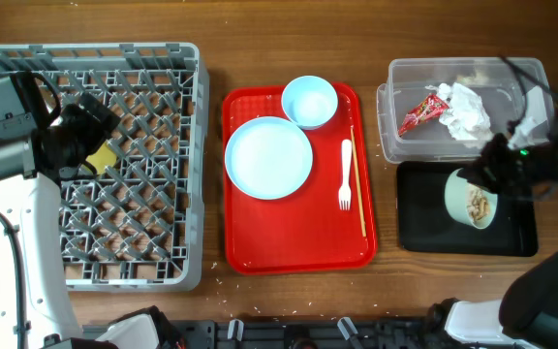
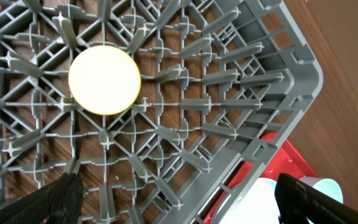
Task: Sort waste into correct bins and load items into the dishwasher rack
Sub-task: 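Tip the rice bowl over the black tray with the right gripper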
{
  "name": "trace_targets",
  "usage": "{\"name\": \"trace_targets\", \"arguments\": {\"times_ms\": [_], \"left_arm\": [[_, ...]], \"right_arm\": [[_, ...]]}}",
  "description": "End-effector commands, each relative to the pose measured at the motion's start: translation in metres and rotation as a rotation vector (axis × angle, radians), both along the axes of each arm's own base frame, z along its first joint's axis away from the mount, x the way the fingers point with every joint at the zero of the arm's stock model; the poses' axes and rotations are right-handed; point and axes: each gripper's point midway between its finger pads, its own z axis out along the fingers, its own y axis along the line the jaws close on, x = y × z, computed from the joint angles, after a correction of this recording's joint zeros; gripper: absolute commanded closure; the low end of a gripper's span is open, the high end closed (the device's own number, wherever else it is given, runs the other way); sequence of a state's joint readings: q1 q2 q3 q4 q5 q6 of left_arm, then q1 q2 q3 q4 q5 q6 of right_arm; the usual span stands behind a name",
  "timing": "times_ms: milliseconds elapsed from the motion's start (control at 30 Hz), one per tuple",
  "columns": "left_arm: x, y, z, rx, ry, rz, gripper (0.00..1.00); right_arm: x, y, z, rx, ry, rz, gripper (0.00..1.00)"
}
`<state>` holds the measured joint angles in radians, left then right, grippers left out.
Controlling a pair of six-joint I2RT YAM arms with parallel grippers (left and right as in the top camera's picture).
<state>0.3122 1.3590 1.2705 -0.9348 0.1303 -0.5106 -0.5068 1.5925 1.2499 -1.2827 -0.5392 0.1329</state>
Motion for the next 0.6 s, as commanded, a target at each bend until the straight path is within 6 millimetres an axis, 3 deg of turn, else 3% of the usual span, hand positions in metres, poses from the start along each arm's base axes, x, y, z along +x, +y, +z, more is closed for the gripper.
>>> {"name": "trace_targets", "arguments": {"times_ms": [0,400,567], "left_arm": [[-0.001,0.001,0.005,0.016,-0.016,-0.001,0.0],[-0.001,0.001,0.005,0.016,-0.016,-0.001,0.0],[-0.001,0.001,0.005,0.016,-0.016,-0.001,0.0]], "right_arm": [[0.003,-0.004,0.021,0.189,-0.209,-0.032,0.96],[-0.011,0.01,0.011,0.573,-0.431,-0.245,0.96],[-0.003,0.009,0.026,0.666,-0.51,-0.289,0.96]]}}
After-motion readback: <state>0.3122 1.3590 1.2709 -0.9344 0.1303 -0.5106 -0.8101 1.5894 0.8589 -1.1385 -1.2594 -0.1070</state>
